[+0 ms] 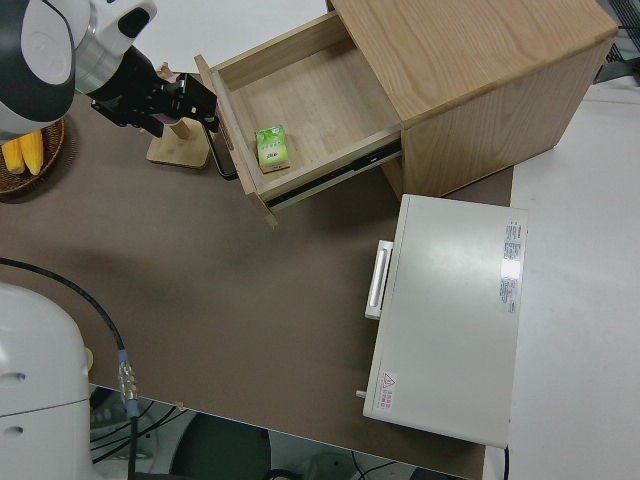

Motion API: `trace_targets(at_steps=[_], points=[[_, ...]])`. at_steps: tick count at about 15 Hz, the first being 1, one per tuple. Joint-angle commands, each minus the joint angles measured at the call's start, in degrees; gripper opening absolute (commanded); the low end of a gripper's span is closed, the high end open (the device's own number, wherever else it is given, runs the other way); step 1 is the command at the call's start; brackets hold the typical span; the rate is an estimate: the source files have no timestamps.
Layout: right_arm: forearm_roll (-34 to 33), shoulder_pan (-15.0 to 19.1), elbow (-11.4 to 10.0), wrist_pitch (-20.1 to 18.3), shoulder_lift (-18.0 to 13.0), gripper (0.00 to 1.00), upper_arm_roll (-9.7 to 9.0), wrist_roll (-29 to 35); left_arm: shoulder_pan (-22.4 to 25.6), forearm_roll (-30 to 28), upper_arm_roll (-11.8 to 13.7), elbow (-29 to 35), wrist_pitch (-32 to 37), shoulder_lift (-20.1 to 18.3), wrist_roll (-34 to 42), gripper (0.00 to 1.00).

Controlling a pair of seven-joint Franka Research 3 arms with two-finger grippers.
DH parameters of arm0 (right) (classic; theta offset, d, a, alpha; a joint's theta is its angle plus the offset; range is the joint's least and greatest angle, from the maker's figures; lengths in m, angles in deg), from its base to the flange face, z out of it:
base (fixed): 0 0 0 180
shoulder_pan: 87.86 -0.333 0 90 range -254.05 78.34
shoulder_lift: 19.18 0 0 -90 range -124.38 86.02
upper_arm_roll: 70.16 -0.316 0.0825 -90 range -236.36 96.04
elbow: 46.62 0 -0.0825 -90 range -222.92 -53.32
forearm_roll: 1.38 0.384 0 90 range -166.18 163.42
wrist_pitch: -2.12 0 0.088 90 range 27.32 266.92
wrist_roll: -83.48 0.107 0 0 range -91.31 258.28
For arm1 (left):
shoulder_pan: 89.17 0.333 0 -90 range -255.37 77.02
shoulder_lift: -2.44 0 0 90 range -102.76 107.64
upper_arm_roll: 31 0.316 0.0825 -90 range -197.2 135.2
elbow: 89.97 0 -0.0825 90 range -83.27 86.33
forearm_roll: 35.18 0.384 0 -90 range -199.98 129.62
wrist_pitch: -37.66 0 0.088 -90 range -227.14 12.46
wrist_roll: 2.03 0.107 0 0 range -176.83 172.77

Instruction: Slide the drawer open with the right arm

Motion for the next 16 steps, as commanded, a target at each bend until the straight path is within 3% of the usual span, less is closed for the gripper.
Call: trace_targets(at_steps=[1,4,10,16], points=[[6.8,1.2,-2.5,-1.5,-1.7,0.983,5.19,-2.5,0.3,1.0,-0.4,-1.4,1.1,0.7,0.6,0.99],[8.0,1.4,-2.6,-1.7,-1.7,0.985,8.28,-5.2,0.3,1.0,-0.4,-1.4,1.1,0.7,0.6,0.99],[11.3,5.6,-4.4,-1.7,-1.5,0.985,8.46,-7.9,0.3,1.0,-0.4,-1.5,1.1,0.7,0.6,0.99],[9.3,5.8,-5.5,-0.6,0.0,0.987,8.55,-7.7,0.3,1.0,-0.4,-1.4,1.1,0.7,0.6,0.99]])
